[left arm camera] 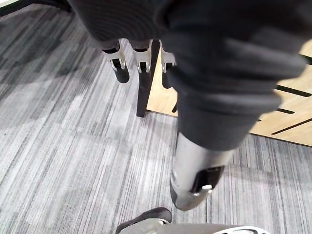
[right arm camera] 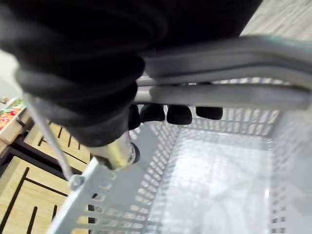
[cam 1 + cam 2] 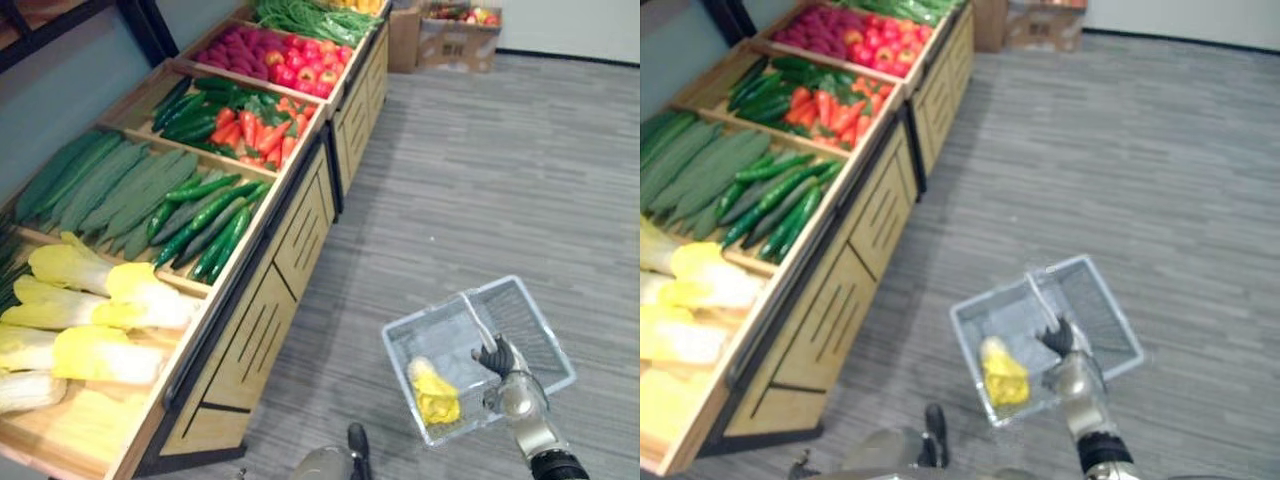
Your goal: Pick vegetable in the basket
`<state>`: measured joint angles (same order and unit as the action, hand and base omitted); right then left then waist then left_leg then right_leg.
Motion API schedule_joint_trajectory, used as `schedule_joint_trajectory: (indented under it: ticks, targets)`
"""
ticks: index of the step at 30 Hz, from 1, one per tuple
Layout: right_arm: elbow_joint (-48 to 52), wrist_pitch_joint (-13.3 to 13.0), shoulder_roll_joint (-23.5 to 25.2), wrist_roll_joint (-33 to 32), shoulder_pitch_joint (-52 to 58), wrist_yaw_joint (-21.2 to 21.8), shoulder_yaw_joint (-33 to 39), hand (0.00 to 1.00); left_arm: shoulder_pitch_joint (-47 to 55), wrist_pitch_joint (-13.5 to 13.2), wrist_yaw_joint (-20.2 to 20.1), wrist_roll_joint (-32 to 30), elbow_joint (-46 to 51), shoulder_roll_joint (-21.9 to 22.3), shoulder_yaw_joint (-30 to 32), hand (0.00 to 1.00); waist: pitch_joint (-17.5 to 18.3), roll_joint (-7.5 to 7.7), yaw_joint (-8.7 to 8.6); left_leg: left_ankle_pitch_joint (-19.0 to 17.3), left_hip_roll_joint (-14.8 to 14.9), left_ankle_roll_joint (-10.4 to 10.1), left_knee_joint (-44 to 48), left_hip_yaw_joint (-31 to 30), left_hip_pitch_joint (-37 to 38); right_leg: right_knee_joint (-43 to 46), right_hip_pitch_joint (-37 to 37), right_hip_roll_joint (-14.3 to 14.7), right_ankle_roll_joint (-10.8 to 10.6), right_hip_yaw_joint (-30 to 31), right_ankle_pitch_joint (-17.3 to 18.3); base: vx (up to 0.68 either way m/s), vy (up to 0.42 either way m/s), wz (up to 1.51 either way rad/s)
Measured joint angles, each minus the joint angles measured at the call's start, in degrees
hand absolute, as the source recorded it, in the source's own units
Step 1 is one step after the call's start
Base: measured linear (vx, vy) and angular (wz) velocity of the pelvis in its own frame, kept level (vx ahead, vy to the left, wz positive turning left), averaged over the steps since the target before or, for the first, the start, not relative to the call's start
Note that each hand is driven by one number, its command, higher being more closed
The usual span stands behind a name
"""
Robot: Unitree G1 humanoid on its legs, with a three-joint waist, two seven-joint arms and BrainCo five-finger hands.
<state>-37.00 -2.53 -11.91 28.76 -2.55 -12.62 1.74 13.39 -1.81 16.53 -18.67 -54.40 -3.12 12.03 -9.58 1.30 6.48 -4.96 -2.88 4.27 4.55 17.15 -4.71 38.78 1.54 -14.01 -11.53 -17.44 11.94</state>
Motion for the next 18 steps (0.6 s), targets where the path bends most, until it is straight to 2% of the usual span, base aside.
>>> schedule_joint_trajectory:
  ticks: [1, 2, 3, 5, 6, 8, 9, 11, 13, 14, 16, 17, 18]
  targets:
    - [0.0, -0.1, 0.5, 0.0, 0.7, 0.2, 0.0, 1.0, 0.1, 0.1, 0.0, 0.0, 0.1, -0.8, -0.6, 0.0, 0.2, 0.98, -0.1, -0.2, -0.9, 0.2, -0.5, -0.6, 0.8, 5.0, 1.8, -1.4, 0.1, 0.9, -1.7, 0.31, 0.075, 0.6]
    - [0.0, -0.1, 1.0, 0.1, 1.9, 0.9, -0.1, 1.0, 0.1, 0.5, 0.0, 0.1, 0.6, -1.8, -1.7, 0.0, 0.3, 2.13, -0.64, -0.3, -2.0, 1.1, -0.6, -3.1, 2.7, 12.6, 4.7, -3.0, 0.7, 2.1, -8.0, 0.3, 0.016, 0.88]
    - [0.0, -0.2, 1.7, 0.0, 2.4, 1.2, 0.1, 1.0, 0.1, 0.8, 0.0, 0.1, 1.7, -2.0, -2.7, 0.0, 0.3, 2.09, -1.55, -1.2, -2.1, 2.0, -0.6, -5.7, 4.9, 19.2, 6.8, -3.5, 1.7, 2.8, -9.0, 0.37, -0.011, 1.01]
    - [0.3, -0.3, 1.8, -0.1, 2.3, 1.1, 0.3, 1.0, -0.2, 0.8, 0.1, 0.1, 2.6, -1.8, -3.4, 0.0, 0.1, 1.31, -2.0, -1.8, -1.5, 2.0, -0.8, -8.4, 8.0, 23.8, 10.9, -3.3, 7.3, 3.1, -5.3, 0.3, -0.019, 0.79]
    - [0.3, -0.3, 1.7, -0.1, 2.1, 1.1, 0.5, 1.0, -0.4, 0.8, 0.1, 0.2, 2.6, -1.7, -3.4, 0.0, 0.3, 1.08, -2.1, -1.9, -1.4, 2.0, -1.1, -9.1, 8.9, 23.2, 12.0, -3.4, 7.8, 2.6, -4.6, 0.32, -0.063, 0.77]
    - [0.3, -0.4, 1.5, 0.0, 1.5, 1.0, 0.9, 1.0, -0.7, 0.8, 0.1, 0.5, 3.4, -1.5, -3.4, 0.0, 0.3, 0.25, -2.91, -1.9, -0.6, 1.9, -1.3, -11.2, 10.7, 16.8, 13.6, -3.7, 7.8, 0.1, -2.4, 0.29, -0.101, 0.76]
    - [0.3, -0.5, 1.5, 0.1, 1.0, 1.0, 1.3, 1.0, -0.8, 0.7, 0.2, 0.5, 4.3, -0.9, -3.4, 0.0, 0.0, -0.71, -3.19, -1.9, 0.7, 1.5, -1.2, -12.4, 11.9, 7.8, 13.9, -3.1, 7.5, -1.2, -2.1, 0.2, -0.092, 0.65]
    - [0.3, -0.5, 1.6, 0.1, 1.0, 1.0, 2.0, 1.0, -1.1, 0.7, 0.3, 0.5, 4.8, -0.7, -3.4, 0.0, 0.1, -1.22, -3.13, -2.9, 2.3, -0.4, -0.4, -13.8, 12.0, -3.5, 14.0, -1.9, 6.6, 0.1, -2.7, 0.24, -0.139, 0.64]
    - [0.3, -0.4, 1.6, 0.1, 0.9, 1.0, 2.9, 1.0, -1.5, 0.7, 0.5, 0.5, 4.5, -0.8, -3.4, 0.0, 0.3, -0.64, -2.76, -4.7, 4.0, -3.5, 0.2, -16.7, 12.0, -18.6, 14.6, -1.5, 3.2, 6.9, -5.4, 0.28, -0.235, 0.63]
    - [0.3, -0.3, 1.6, 0.1, 0.9, 1.0, 3.0, 1.0, -1.7, 0.7, 0.6, 0.5, 4.4, -0.9, -3.4, 0.0, 0.2, -0.3, -2.65, -5.1, 4.3, -4.2, 0.4, -17.3, 11.9, -21.1, 14.9, -1.8, 2.8, 8.5, -6.3, 0.3, -0.309, 0.55]
    - [0.3, 0.1, 1.8, 0.1, 1.0, 1.0, 4.1, 1.0, -2.6, 0.7, 0.7, 0.5, 3.9, -1.5, -3.2, 0.0, 0.0, 0.44, -1.68, -7.6, 6.2, -8.3, 1.8, -19.7, 11.8, -27.6, 15.0, -2.9, 2.7, 12.0, -9.9, 0.33, -0.399, 0.54]
    - [0.3, 0.4, 1.9, 0.1, 1.1, 1.0, 4.4, 1.0, -2.7, 0.7, 0.8, 0.5, 4.0, -1.7, -3.1, 0.0, 0.2, 0.78, -1.51, -8.3, 6.8, -9.3, 2.1, -20.1, 11.8, -28.4, 14.7, -3.2, 2.4, 12.1, -10.5, 0.36, -0.492, 0.67]
    - [0.3, 1.0, 2.3, 0.1, 1.2, 1.0, 4.8, 1.0, -2.8, 0.6, 0.9, 0.5, 3.8, -2.2, -2.3, 0.0, 0.4, 1.74, -1.6, -9.8, 8.3, -11.8, 2.2, -21.5, 11.9, -29.1, 13.6, -3.5, 0.8, 11.6, -12.8, 0.35, -0.556, 0.7]
